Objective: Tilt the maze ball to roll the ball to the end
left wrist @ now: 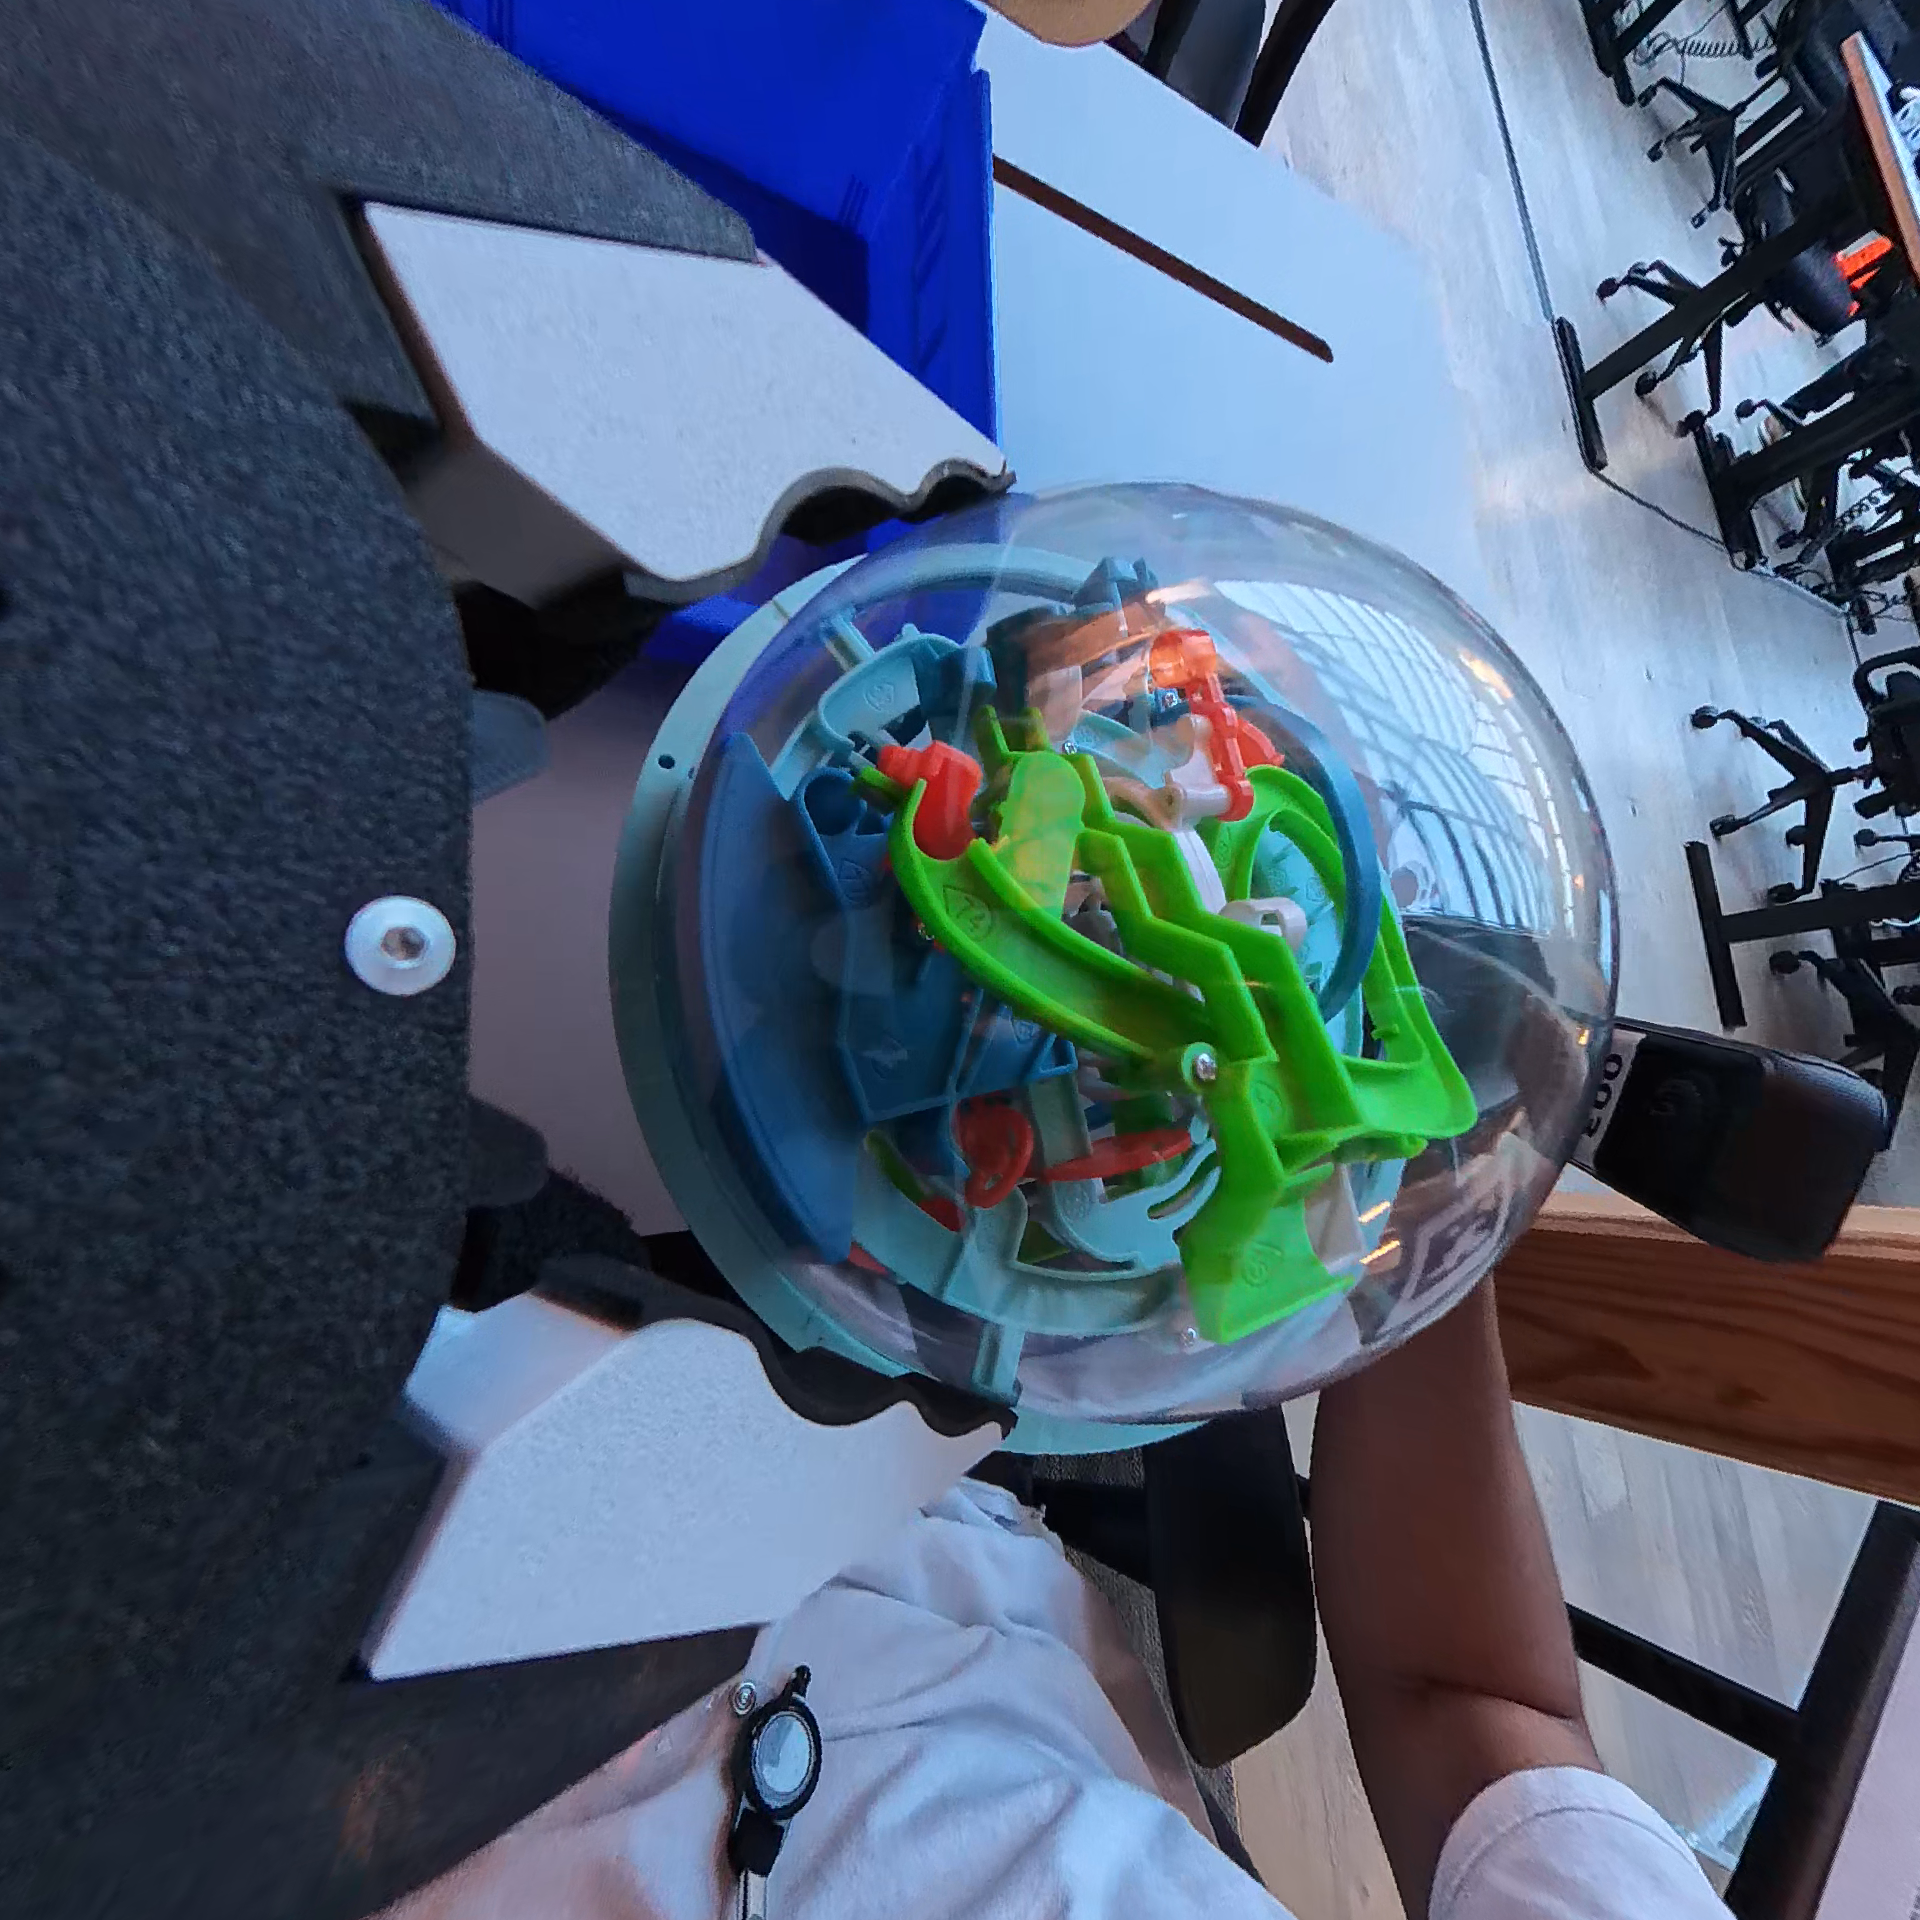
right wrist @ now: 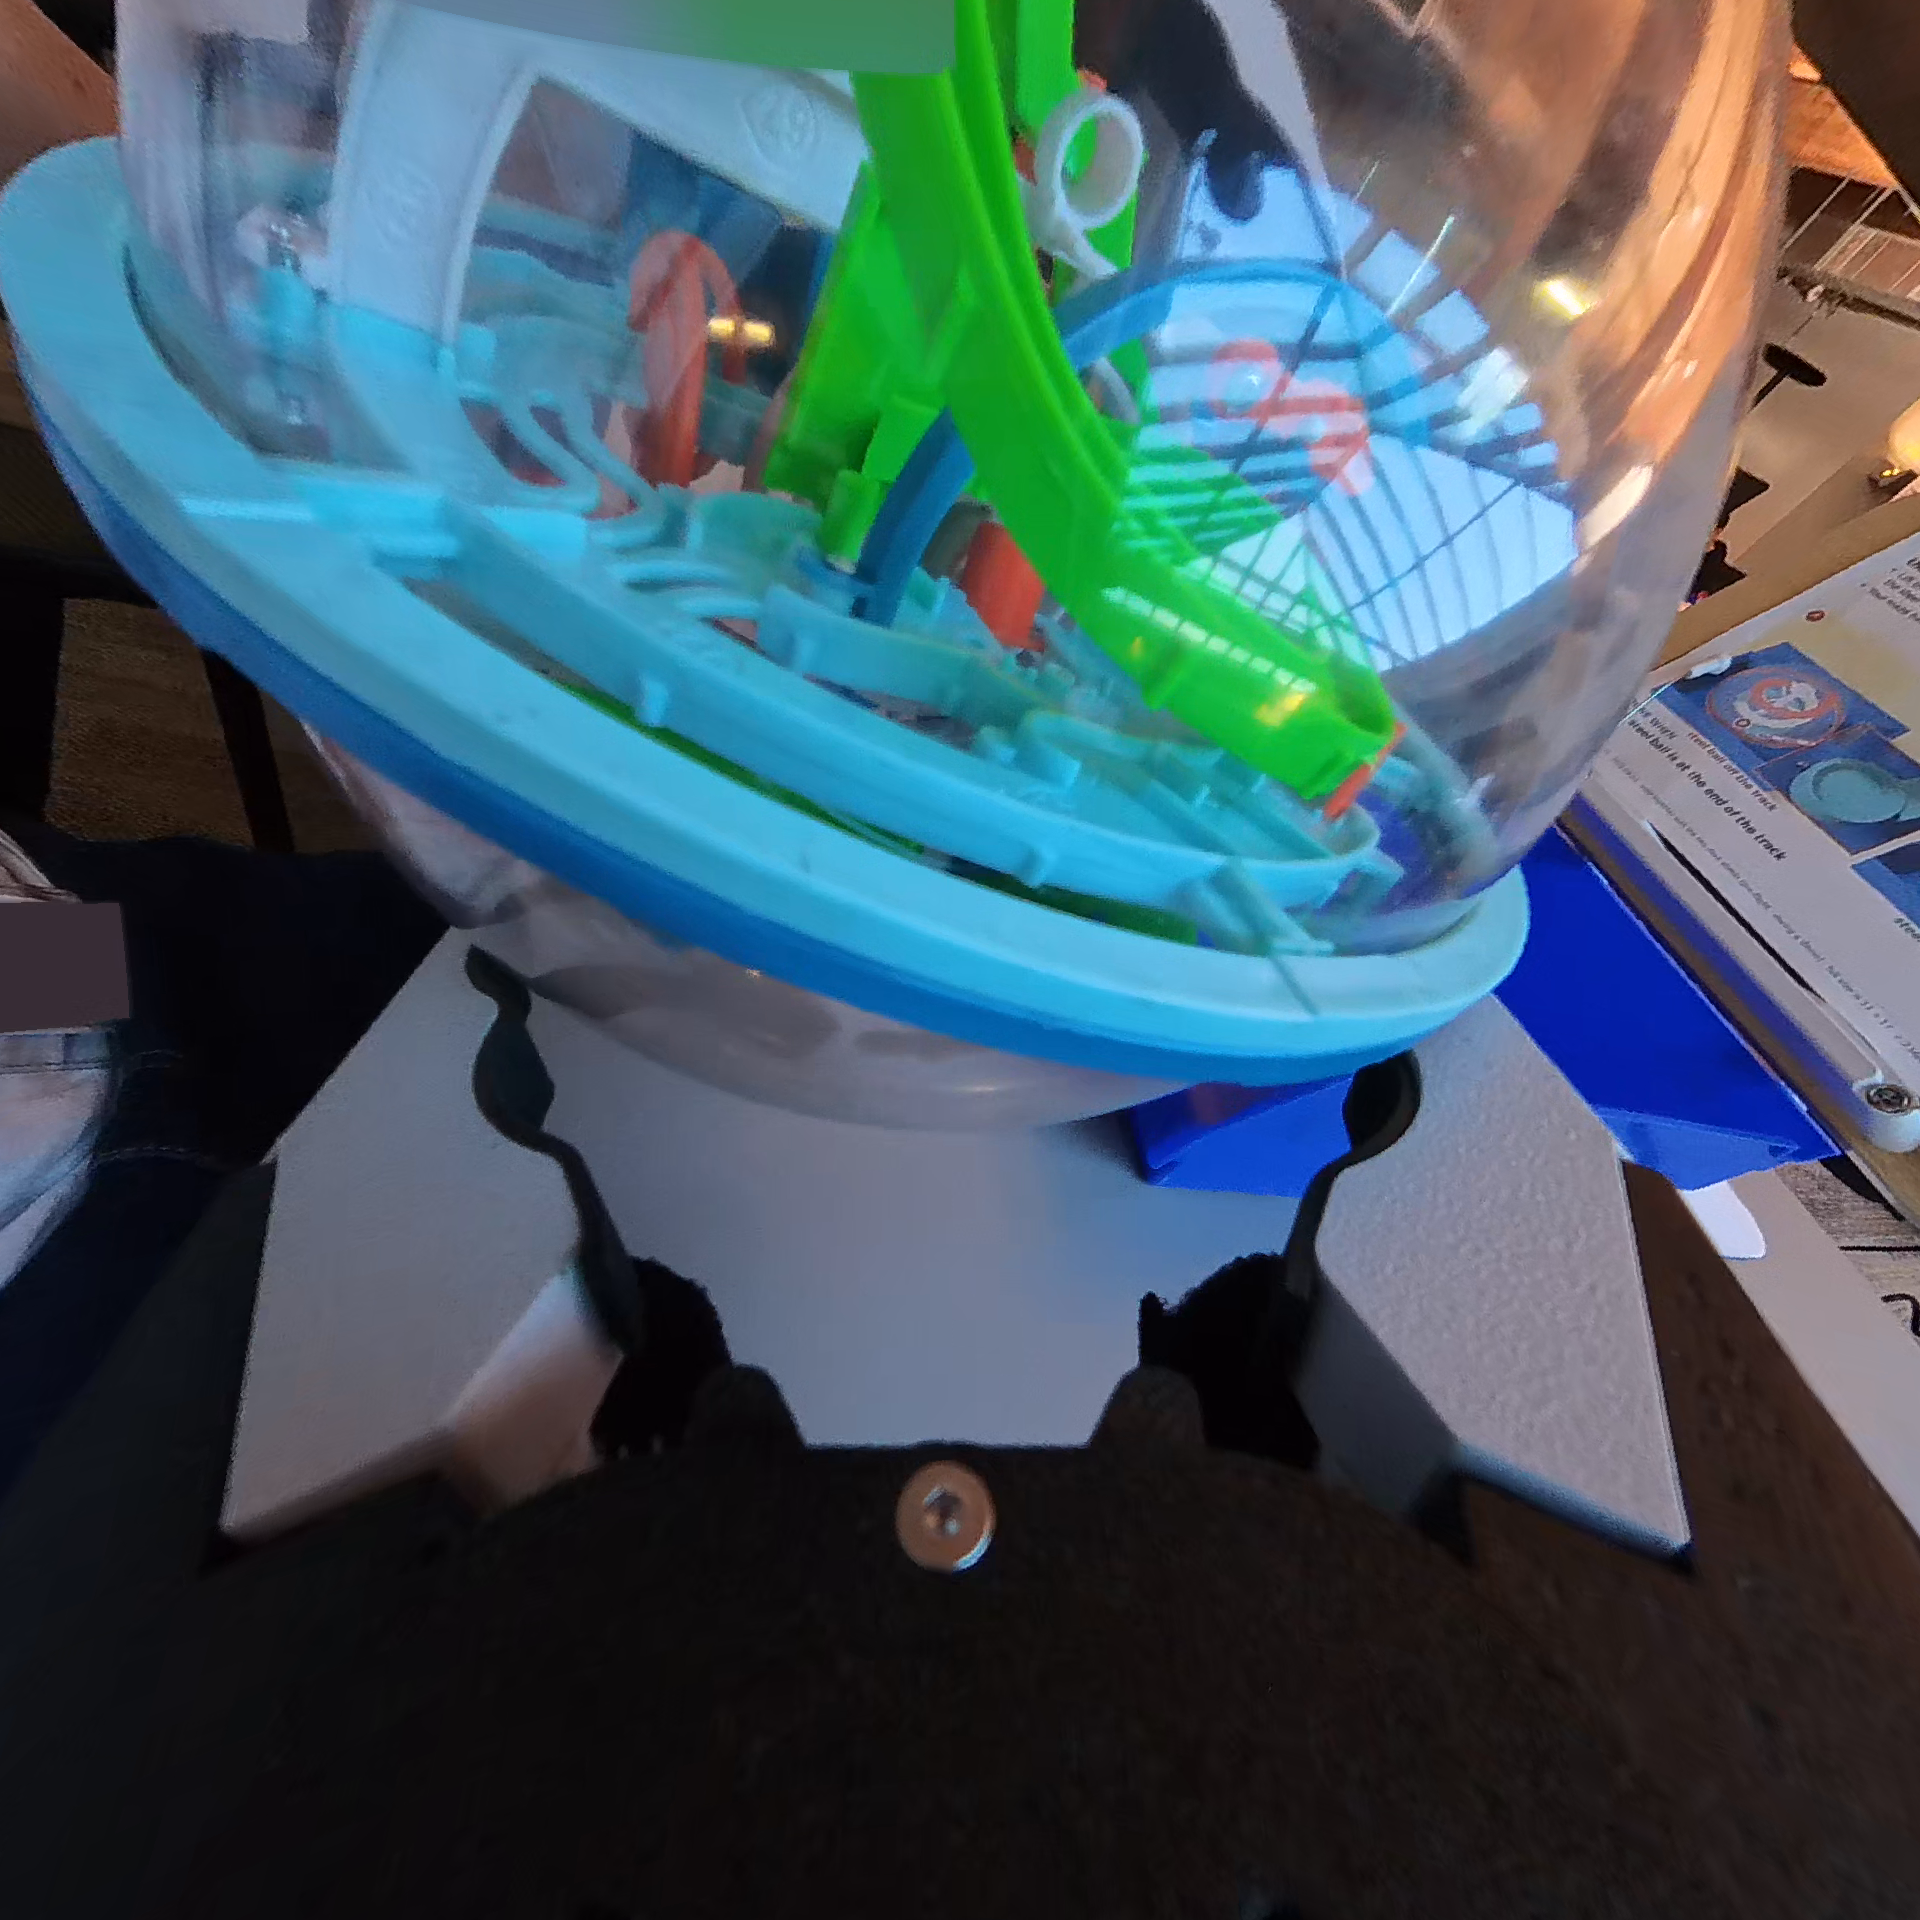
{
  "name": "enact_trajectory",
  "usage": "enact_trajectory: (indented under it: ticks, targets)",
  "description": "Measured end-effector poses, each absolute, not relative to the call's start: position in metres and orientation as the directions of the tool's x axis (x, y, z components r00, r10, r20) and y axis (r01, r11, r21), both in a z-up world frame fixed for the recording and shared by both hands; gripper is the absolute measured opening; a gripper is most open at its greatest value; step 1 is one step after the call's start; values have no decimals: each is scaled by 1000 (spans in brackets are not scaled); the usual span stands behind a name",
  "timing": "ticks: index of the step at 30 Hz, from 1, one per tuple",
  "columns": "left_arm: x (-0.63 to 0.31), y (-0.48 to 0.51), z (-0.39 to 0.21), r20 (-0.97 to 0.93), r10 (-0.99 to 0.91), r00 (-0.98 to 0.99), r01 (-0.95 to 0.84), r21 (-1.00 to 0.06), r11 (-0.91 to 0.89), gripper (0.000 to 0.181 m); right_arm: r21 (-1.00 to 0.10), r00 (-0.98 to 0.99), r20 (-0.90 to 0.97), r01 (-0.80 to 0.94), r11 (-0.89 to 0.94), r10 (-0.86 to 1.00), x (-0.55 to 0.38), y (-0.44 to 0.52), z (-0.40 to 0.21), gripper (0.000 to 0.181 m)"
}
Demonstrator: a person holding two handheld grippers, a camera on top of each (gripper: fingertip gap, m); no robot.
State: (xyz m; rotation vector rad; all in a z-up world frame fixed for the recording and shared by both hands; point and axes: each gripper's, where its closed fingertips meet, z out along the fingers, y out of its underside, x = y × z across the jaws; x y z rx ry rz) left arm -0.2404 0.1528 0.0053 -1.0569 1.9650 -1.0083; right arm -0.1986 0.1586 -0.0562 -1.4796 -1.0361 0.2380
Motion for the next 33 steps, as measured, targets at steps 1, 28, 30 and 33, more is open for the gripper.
enact_trajectory:
  ticks: [1,28,30,33]
  targets:
    - [-241,153,6,-205,-876,-437,-351,-857,376,156,-878,573,424,450,164,702,-199,159,-56,154]
    - [-223,148,-7,-276,-894,-354,-329,-858,395,158,-807,549,567,518,282,614,-182,171,-74,154]
    - [-224,145,-10,-253,-897,-362,-313,-873,373,158,-799,539,572,536,272,618,-181,172,-81,154]
    - [-226,142,-14,-223,-900,-375,-298,-890,345,158,-788,522,577,557,260,628,-179,173,-91,154]
